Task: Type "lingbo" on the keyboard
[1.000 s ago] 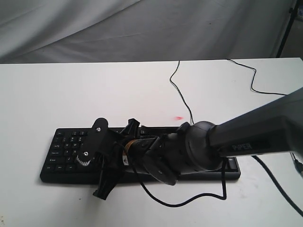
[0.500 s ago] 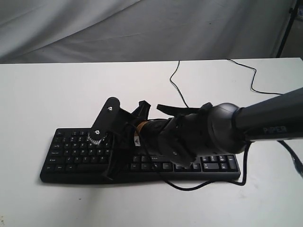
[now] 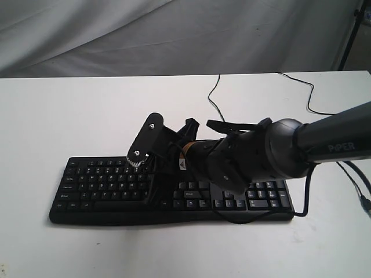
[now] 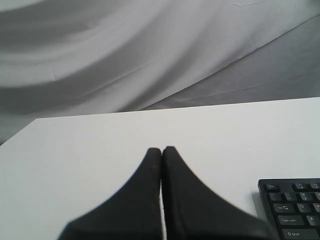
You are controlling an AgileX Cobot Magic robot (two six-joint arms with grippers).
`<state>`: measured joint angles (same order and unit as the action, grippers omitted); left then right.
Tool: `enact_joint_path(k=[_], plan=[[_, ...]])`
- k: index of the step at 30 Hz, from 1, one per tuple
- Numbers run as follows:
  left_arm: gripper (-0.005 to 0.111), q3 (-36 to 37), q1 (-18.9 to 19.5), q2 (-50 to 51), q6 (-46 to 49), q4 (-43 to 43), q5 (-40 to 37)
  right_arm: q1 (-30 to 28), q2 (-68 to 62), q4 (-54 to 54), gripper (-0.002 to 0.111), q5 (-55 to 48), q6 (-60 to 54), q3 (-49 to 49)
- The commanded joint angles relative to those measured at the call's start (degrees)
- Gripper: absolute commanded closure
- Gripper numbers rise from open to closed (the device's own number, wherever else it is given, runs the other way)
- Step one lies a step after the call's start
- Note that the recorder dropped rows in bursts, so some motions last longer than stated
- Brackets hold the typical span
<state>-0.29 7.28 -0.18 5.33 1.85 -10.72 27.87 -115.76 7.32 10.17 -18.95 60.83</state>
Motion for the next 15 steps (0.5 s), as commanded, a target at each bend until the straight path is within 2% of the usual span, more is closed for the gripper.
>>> enact_joint_path(k=[1,15], plan=[[0.106,0.29,-0.22,0.18,-0.16,-0.03,0.25,-0.70,-0.55,0.28,0.108,0.10,-0.24,-0.37],[0.106,0.29,-0.22,0.18,-0.16,-0.03,0.25,-0.70,-0.64,0.28,0.108,-2.78,-0.24,-0.37]])
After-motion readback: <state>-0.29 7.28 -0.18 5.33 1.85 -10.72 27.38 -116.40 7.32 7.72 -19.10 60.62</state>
